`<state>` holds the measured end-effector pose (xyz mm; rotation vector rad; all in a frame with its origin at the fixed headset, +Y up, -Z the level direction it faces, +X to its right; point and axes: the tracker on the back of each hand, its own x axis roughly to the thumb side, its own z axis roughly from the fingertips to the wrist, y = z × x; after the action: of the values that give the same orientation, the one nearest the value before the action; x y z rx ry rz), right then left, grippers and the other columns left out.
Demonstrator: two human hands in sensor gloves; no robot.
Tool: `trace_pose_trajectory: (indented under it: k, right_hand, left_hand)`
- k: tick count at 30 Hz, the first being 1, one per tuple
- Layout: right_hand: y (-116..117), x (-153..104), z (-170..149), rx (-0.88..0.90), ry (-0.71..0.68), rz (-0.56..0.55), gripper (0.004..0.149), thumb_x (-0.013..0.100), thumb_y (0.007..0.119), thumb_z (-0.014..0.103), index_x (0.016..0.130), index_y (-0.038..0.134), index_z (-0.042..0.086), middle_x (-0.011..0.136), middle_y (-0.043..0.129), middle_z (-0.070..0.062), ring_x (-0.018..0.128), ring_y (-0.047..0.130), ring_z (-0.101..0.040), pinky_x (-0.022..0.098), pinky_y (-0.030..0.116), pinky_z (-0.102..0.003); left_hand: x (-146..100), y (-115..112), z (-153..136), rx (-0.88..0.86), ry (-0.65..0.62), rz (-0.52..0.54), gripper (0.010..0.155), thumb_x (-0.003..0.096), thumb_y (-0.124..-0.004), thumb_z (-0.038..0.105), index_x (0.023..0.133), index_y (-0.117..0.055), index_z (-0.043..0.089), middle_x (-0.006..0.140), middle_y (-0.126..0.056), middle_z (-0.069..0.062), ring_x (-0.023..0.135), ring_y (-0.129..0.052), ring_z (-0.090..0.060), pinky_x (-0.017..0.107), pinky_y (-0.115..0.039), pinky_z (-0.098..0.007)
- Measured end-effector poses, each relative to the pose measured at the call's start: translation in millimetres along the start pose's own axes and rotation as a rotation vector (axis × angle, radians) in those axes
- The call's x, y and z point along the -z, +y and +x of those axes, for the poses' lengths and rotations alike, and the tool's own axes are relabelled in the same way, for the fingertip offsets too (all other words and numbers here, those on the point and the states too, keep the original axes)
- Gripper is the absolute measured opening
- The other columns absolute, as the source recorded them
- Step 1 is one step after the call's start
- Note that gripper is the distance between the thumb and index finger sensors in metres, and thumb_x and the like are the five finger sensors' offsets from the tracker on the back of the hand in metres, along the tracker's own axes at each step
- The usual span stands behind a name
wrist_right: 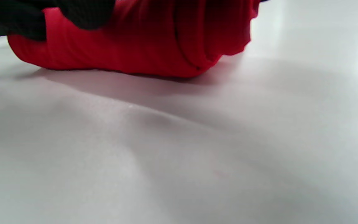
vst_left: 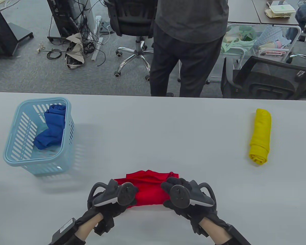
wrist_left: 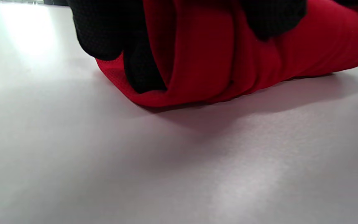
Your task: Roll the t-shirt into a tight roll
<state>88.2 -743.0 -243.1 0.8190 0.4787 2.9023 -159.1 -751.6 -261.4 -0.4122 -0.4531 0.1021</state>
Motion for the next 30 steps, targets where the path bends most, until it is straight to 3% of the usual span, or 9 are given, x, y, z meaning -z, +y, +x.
trace_pose_trajectory:
  k: [4, 8, 12, 16, 18, 21, 23, 26, 30]
  right_hand:
    - [8.7, 5.5, 7.3, -0.142, 0.028, 0.016, 0.077, 0.056, 0.072, 0.049, 0.115, 0.03, 0.022, 0.118, 0.036, -0.011, 0.109, 0.05, -0.038, 0.073, 0.049, -0.057]
    - [4.4, 6.6, 6.7, -0.091, 0.018, 0.024, 0.066, 0.059, 0.066, 0.045, 0.114, 0.04, 0.018, 0.112, 0.053, -0.012, 0.098, 0.066, -0.036, 0.069, 0.059, -0.052]
    - [0.2, 5.1, -0.1, 0.023, -0.005, 0.044, 0.063, 0.059, 0.061, 0.043, 0.113, 0.044, 0.015, 0.105, 0.065, -0.013, 0.085, 0.078, -0.035, 0.063, 0.065, -0.049]
    - [-0.1, 6.0, -7.5, 0.155, -0.031, 0.071, 0.063, 0.06, 0.054, 0.046, 0.114, 0.042, 0.014, 0.099, 0.074, -0.011, 0.073, 0.087, -0.031, 0.056, 0.072, -0.045]
    - [-0.1, 5.9, -8.7, 0.141, -0.017, 0.061, 0.063, 0.061, 0.053, 0.048, 0.114, 0.042, 0.015, 0.099, 0.072, -0.01, 0.075, 0.085, -0.031, 0.057, 0.07, -0.046]
    - [-0.9, 2.2, -9.0, 0.081, 0.033, 0.006, 0.063, 0.062, 0.054, 0.045, 0.115, 0.031, 0.019, 0.113, 0.049, -0.012, 0.099, 0.065, -0.037, 0.069, 0.057, -0.054]
    - [-4.8, -0.9, -7.8, 0.01, 0.057, -0.043, 0.059, 0.063, 0.052, 0.043, 0.114, 0.032, 0.023, 0.117, 0.037, -0.013, 0.106, 0.053, -0.039, 0.073, 0.05, -0.057]
    - [-5.3, -2.2, -4.4, -0.019, 0.027, -0.045, 0.058, 0.063, 0.052, 0.044, 0.114, 0.034, 0.024, 0.119, 0.036, -0.011, 0.109, 0.05, -0.04, 0.074, 0.048, -0.058]
    - [8.9, 4.3, -3.1, -0.041, 0.039, 0.047, 0.078, 0.057, 0.065, 0.054, 0.117, 0.028, 0.022, 0.122, 0.027, -0.014, 0.112, 0.041, -0.045, 0.074, 0.046, -0.062]
  left_hand:
    - [-1.4, -0.1, -7.8, -0.052, 0.024, 0.028, 0.061, 0.0499, -0.056, 0.054, 0.108, -0.055, 0.034, 0.081, -0.096, 0.002, 0.067, -0.099, -0.019, 0.068, -0.075, -0.046]
    - [-7.4, -6.6, 7.2, 0.244, 0.025, 0.071, 0.072, 0.0441, -0.054, 0.065, 0.111, -0.039, 0.043, 0.107, -0.073, -0.003, 0.091, -0.083, -0.025, 0.074, -0.067, -0.049]
    - [-8.6, -9.2, 17.7, 0.341, 0.008, 0.094, 0.082, 0.0403, -0.063, 0.067, 0.112, -0.039, 0.034, 0.117, -0.05, -0.008, 0.103, -0.064, -0.031, 0.079, -0.058, -0.053]
    - [-8.4, -9.6, 23.4, 0.466, 0.005, 0.168, 0.069, 0.0423, -0.067, 0.06, 0.106, -0.056, 0.035, 0.102, -0.078, 0.007, 0.09, -0.087, -0.016, 0.076, -0.068, -0.048]
    - [-8.2, -6.6, 21.6, 0.392, -0.015, 0.159, 0.063, 0.0434, -0.067, 0.057, 0.102, -0.064, 0.035, 0.094, -0.086, 0.008, 0.081, -0.094, -0.015, 0.074, -0.072, -0.046]
    - [-4.0, -2.7, 7.7, 0.11, -0.059, 0.02, 0.06, 0.0449, -0.067, 0.055, 0.1, -0.071, 0.03, 0.085, -0.094, 0.006, 0.071, -0.099, -0.016, 0.07, -0.077, -0.046]
    - [-0.4, -4.5, -3.4, -0.093, -0.065, -0.078, 0.06, 0.0465, -0.066, 0.054, 0.1, -0.071, 0.027, 0.081, -0.095, 0.003, 0.065, -0.099, -0.018, 0.068, -0.076, -0.046]
    - [1.7, -1.7, -11.0, -0.103, -0.032, -0.047, 0.06, 0.0476, -0.06, 0.055, 0.099, -0.072, 0.027, 0.077, -0.099, 0.004, 0.059, -0.102, -0.015, 0.064, -0.08, -0.044]
    - [-0.4, 0.1, -11.7, -0.073, 0.015, 0.032, 0.06, 0.0495, -0.051, 0.055, 0.1, -0.07, 0.028, 0.076, -0.1, 0.004, 0.059, -0.103, -0.016, 0.064, -0.08, -0.043]
